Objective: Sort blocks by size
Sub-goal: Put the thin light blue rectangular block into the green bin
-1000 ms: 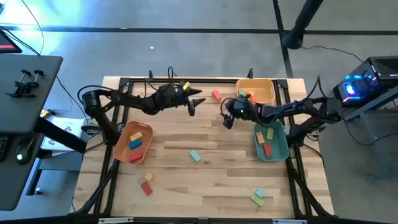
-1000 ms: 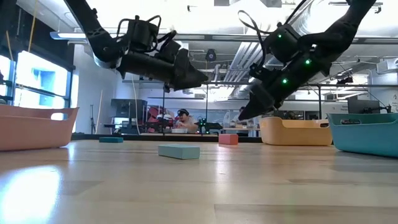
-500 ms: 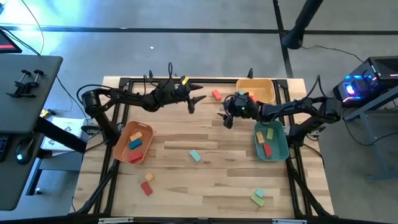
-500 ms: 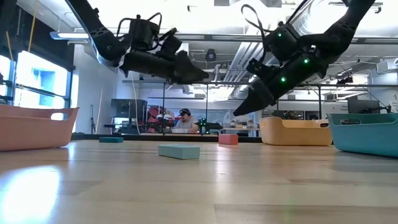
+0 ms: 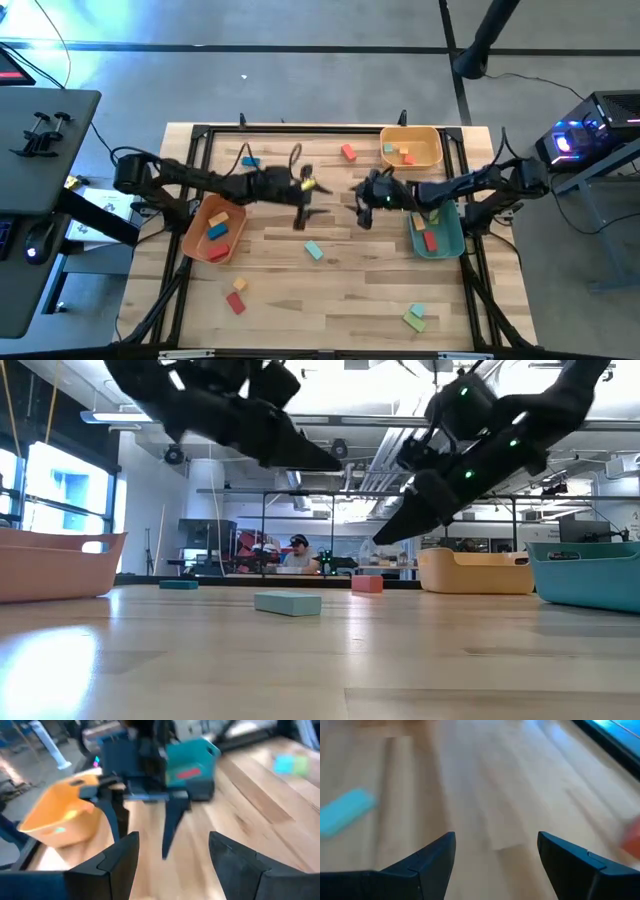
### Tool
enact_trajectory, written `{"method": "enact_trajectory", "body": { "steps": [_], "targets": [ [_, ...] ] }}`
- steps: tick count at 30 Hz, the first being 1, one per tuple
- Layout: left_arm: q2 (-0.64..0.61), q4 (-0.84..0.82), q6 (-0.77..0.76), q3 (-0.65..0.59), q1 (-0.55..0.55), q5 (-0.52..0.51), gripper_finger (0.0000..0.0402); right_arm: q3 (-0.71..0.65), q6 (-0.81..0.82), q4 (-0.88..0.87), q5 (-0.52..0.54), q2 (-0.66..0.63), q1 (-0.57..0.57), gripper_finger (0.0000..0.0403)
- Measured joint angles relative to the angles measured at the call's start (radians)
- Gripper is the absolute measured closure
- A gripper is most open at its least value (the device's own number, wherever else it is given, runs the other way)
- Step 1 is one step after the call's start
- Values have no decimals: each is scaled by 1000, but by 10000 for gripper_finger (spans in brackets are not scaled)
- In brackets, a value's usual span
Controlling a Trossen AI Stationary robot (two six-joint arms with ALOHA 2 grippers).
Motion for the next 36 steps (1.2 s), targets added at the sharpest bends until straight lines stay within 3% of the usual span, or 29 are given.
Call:
{"method": "enact_trajectory", "body": {
  "steps": [4,8,11,15,22,27,36],
  "targets": [
    [-65,-223,-8,1,-115,-25,174,0,43,-15,79,-22,137,126],
    [-82,-367,-73,-2,-203,-8,174,0,74,-61,224,-71,275,126],
    [-58,-348,-111,-25,-249,40,174,0,110,-115,309,-133,363,126],
    [20,-308,-51,-33,-286,49,183,0,138,-191,359,-226,446,126],
    [170,-189,-128,-34,-279,55,201,0,155,-206,439,-336,503,126],
    [255,-79,-51,-33,-257,25,201,0,166,-214,445,-358,506,126],
    [355,-64,-35,-28,-211,47,201,0,269,-268,430,-350,520,126]
  ]
}}
